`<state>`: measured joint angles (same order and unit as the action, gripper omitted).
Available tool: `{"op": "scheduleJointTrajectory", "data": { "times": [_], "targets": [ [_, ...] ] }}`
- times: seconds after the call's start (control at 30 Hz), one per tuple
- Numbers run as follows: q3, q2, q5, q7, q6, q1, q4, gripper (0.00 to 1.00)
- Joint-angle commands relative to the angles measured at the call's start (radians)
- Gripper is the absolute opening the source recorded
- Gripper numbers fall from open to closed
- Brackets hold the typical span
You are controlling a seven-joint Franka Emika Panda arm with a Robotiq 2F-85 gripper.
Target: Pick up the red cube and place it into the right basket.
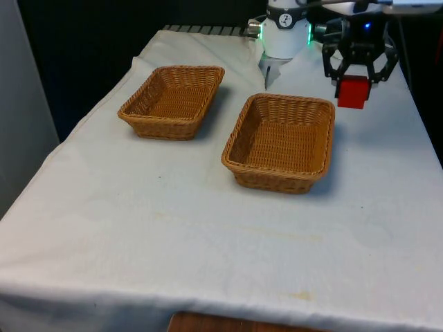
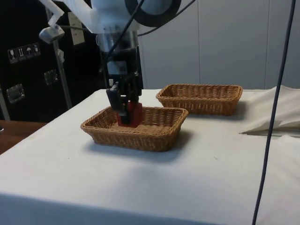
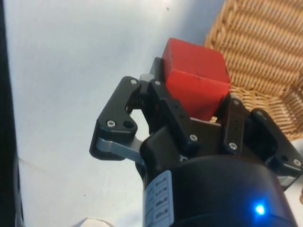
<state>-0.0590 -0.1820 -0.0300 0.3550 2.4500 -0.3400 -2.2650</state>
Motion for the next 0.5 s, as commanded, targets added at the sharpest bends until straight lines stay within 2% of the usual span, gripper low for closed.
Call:
{"op": "scheduleJointTrajectory", "data": {
  "times": [0.0,0.03,0.2,0.3,0.33,0.37,0.47],
  "targets": [
    [-0.005,0.003,0.0,-0.005,0.0,0.0,-0.004,0.02],
    [-0.012,0.011,-0.005,-0.014,-0.002,0.005,-0.014,0.02],
    [-0.045,0.03,0.002,-0.053,0.002,0.008,-0.045,0.02],
    [-0.061,0.04,0.004,-0.07,0.005,0.009,-0.06,0.02],
    [-0.062,0.031,0.0,-0.063,0.0,0.005,-0.051,0.02],
    [-0.066,0.045,0.003,-0.076,0.005,0.01,-0.065,0.02],
    [-0.087,0.067,0.003,-0.099,-0.001,0.013,-0.082,0.02]
  ]
}}
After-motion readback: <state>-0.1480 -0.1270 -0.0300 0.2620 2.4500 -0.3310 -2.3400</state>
